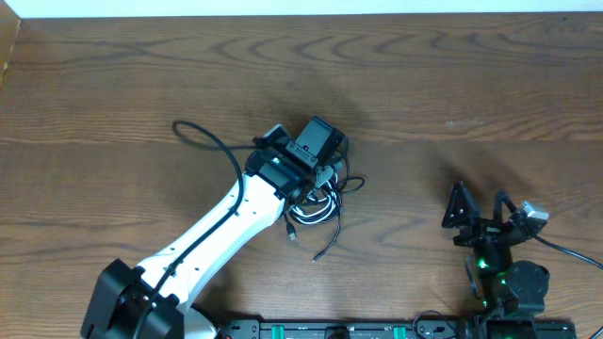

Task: Untangle cables
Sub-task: 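Lower the left gripper and pinch a black cable strand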

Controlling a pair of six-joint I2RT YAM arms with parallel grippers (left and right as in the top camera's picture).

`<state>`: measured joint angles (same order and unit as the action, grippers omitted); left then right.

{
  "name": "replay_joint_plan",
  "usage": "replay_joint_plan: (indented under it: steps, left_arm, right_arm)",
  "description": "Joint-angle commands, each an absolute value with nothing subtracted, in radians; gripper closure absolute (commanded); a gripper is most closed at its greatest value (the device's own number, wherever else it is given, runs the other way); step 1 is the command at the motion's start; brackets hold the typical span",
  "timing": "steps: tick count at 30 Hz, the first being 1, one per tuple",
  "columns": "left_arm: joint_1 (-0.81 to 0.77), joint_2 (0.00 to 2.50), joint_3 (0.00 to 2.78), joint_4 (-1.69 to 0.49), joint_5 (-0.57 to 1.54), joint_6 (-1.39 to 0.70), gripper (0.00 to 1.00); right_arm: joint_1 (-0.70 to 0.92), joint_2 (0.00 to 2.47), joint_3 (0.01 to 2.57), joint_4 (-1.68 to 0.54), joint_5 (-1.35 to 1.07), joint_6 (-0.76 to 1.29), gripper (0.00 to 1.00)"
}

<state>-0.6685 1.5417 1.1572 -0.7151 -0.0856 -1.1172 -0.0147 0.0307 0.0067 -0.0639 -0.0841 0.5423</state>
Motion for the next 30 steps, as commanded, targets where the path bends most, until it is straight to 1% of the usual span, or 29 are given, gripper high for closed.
replay_joint_plan:
  steps: [1, 3, 5, 7, 10, 13, 17, 23, 27, 28, 30]
  left_arm:
    - [-0.662, 1.518, 1.166, -0.795, -0.170, -0.783, 0.05]
    - [-0.661, 1.520, 1.163, -0.876, -0.227, -0.797, 0.05]
    - [-0.662, 1.521, 1.146, -0.923, -0.241, -0.797, 0.05]
    - [-0.662, 1.521, 1.106, -0.926, -0.232, -0.812, 0.05]
    - [-0.661, 1.521, 1.024, -0.908, -0.232, -0.906, 0.05]
    - [-0.659, 1.521, 0.937, -0.839, -0.199, -1.007, 0.05]
    - [-0.659, 1.522, 0.854, -0.661, -0.122, -0.982, 0.05]
    - [-0.657, 1.522, 0.836, -0.516, -0.127, -0.981, 0.06]
    - [-0.657, 1.522, 0.836, -0.480, -0.218, -0.987, 0.06]
    - [-0.657, 1.522, 0.836, -0.480, -0.240, -0.986, 0.11]
    - [-0.657, 1.523, 0.836, -0.480, -0.283, -0.994, 0.24]
  right_arm:
    - [-0.019, 0.034, 0.005, -0.060, -0.204, 0.624, 0.01]
    - [-0.019, 0.035, 0.005, -0.058, -0.237, 0.655, 0.01]
    - [-0.019, 0.037, 0.005, -0.056, -0.258, 0.680, 0.01]
    - [-0.019, 0.038, 0.005, -0.055, -0.266, 0.684, 0.01]
    - [-0.019, 0.038, 0.005, -0.048, -0.315, 0.684, 0.01]
    - [-0.019, 0.038, 0.005, -0.047, -0.354, 0.684, 0.01]
    - [-0.019, 0.038, 0.005, -0.047, -0.355, 0.683, 0.01]
    - [-0.019, 0.038, 0.005, -0.048, -0.355, 0.683, 0.01]
    - [-0.019, 0.039, 0.005, -0.048, -0.355, 0.683, 0.01]
    - [-0.019, 0.039, 0.005, -0.048, -0.356, 0.683, 0.01]
    - [-0.019, 0.039, 0.005, -0.048, -0.359, 0.683, 0.01]
